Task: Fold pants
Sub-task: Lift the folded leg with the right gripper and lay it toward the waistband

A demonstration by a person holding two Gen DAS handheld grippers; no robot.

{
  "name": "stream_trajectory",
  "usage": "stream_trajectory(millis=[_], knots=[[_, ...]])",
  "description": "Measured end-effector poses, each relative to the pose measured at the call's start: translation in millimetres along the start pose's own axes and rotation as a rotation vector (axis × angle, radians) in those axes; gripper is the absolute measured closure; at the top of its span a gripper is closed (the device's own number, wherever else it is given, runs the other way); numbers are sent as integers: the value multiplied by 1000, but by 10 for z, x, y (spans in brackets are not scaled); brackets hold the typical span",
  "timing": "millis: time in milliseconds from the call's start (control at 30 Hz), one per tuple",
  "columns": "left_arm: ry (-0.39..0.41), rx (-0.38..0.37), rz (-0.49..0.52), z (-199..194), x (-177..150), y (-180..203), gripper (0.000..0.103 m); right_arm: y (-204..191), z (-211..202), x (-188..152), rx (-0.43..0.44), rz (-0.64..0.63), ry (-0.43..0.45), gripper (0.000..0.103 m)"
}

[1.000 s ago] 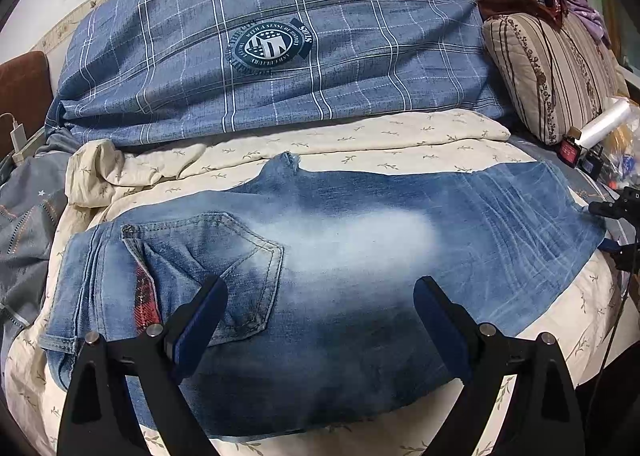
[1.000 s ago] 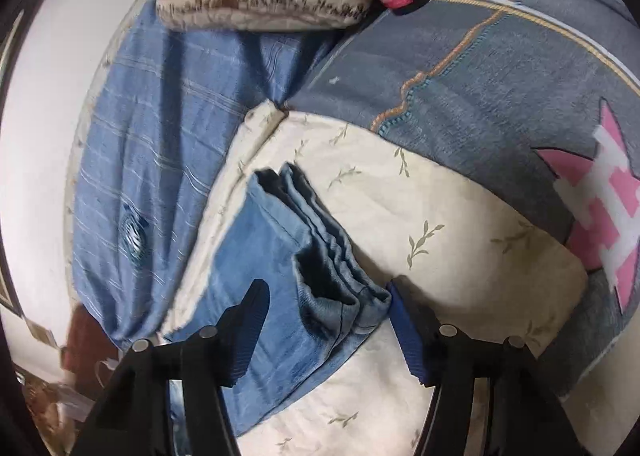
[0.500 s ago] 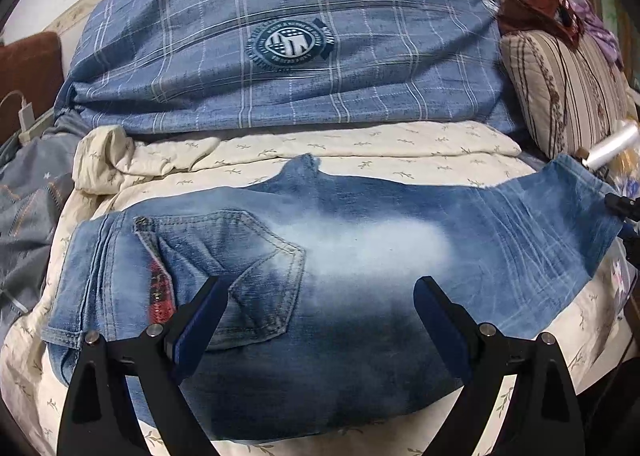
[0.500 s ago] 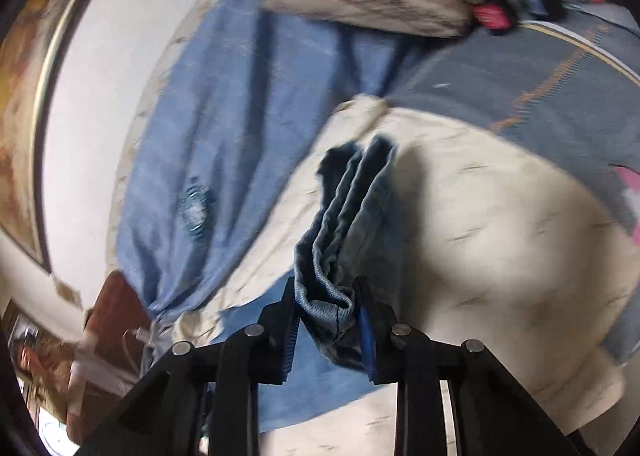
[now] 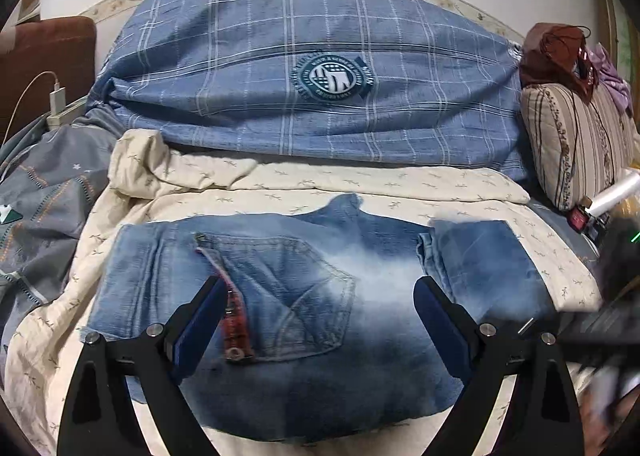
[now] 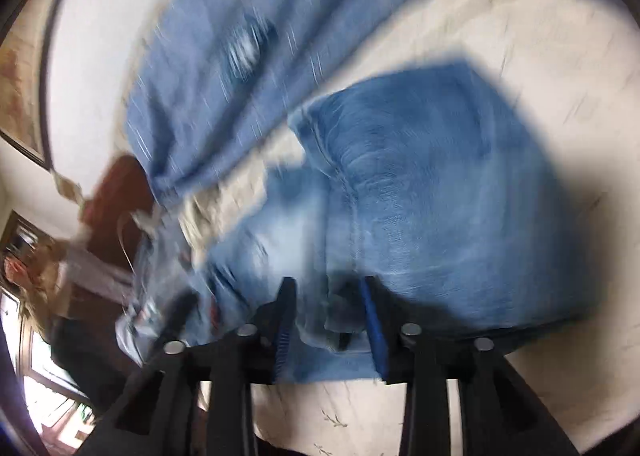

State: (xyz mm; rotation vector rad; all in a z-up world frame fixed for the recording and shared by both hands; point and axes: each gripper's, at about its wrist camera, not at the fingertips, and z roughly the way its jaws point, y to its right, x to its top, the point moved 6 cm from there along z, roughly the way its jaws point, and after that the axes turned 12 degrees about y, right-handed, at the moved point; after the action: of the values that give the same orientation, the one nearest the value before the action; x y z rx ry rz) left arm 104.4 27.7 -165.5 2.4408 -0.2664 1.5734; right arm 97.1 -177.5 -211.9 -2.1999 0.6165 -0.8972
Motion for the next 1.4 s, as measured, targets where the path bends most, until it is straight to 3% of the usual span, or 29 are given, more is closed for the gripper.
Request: stream_trajectory(millis=[33,100,133,200,300,433,600,700,767,833,900,1033,1133,1233,1400], knots=[[-4,5,-5,4,-2,-37,9,-10,-17,11,10,-12,36,51],[-5,14,-10,-7,-5,-107,9,-92,-69,53,59,-9,22,42],[-4,17,-12,-11,-3,-127,9,-130,-130,98,87,-4,26,42],[-6,18,-26,-9,-8,-156,9,-195,-322,267,121,-20,106,42],[-22,-5,-37,9,-45,-91,9,-205,-473,536,83,-56,188,42],[-50,-45,48,87,-137,243,9,-173,-434,851,56,-48,224,42],[-52,-85,171,140,-239,630,9,-140,0,996,33,-35,118,49],[-100,-120,219,223,-361,811,9,-41,265,1008,77,42,72,49],[-156,-125,241,317,-475,866,9,84,523,937,56,82,-24,48],[-211,-123,250,406,-563,867,9,136,581,918,55,108,-18,48],[-224,-126,234,416,-570,821,9,33,529,948,120,116,-25,47],[-172,-112,187,341,-440,714,9,-53,153,1078,229,113,67,47],[-131,-139,153,256,-381,717,9,111,-197,1188,193,103,155,47],[-126,-144,192,239,-400,837,9,383,-439,1325,121,134,241,46],[-144,-152,253,238,-502,1045,9,619,-510,1465,144,250,281,46]])
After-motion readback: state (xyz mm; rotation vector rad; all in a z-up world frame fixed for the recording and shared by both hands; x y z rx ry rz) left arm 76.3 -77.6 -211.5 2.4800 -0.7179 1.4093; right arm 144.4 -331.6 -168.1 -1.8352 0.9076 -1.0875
